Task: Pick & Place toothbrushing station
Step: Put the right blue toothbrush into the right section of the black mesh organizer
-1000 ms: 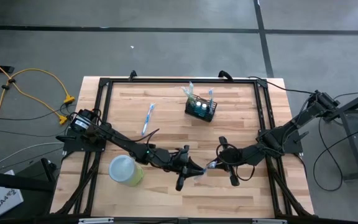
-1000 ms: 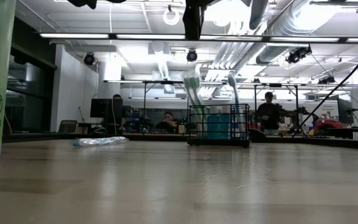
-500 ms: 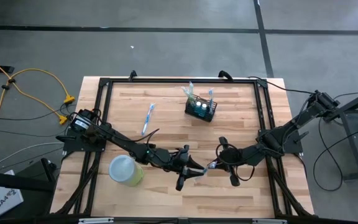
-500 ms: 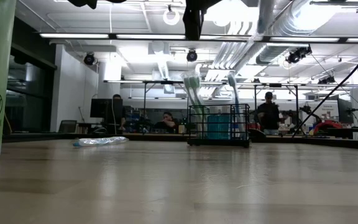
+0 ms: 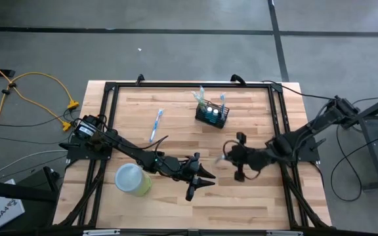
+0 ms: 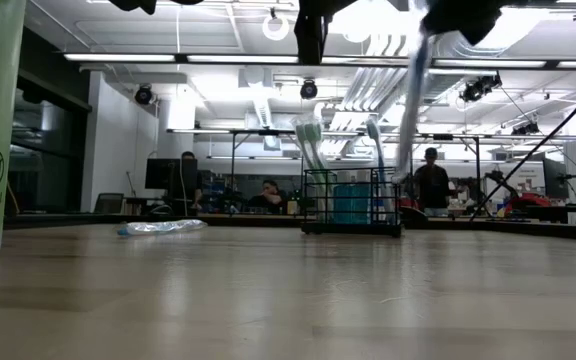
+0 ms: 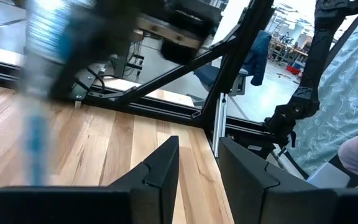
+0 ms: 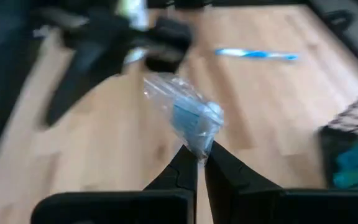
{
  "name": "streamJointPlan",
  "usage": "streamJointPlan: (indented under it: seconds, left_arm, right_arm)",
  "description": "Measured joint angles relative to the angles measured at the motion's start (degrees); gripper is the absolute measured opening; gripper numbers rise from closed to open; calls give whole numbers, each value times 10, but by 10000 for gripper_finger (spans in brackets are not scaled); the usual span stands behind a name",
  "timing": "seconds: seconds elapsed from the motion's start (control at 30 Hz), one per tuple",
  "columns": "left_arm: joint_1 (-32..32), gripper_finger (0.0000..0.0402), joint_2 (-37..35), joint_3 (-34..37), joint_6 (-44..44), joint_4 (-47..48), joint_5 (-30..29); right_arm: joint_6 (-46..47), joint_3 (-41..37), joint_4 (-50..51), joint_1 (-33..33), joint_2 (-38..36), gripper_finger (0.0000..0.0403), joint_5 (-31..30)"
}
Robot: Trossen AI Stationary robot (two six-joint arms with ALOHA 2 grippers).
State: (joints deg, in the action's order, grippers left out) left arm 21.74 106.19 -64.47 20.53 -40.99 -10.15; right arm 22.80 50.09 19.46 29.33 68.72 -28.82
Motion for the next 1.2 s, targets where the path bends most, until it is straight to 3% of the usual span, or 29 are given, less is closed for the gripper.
streamJointPlan:
  seconds: [0.23,0.5,0.63,0.77,1.2]
  left_arm:
    - [0,109,0,0,0,0,0]
    - [1,109,0,0,0,1,2]
    - [2,109,0,0,0,3,2]
    - [2,109,0,0,0,3,2]
    - [2,109,0,0,-7,3,-1]
  right_arm:
    - [-57,0,-5,-127,-25,4,-6]
    - [-99,0,2,-335,-113,4,151]
    - [-110,0,48,-414,-143,4,173]
    - [-125,0,84,-468,-153,4,202]
    - [-177,0,69,-584,-154,4,273]
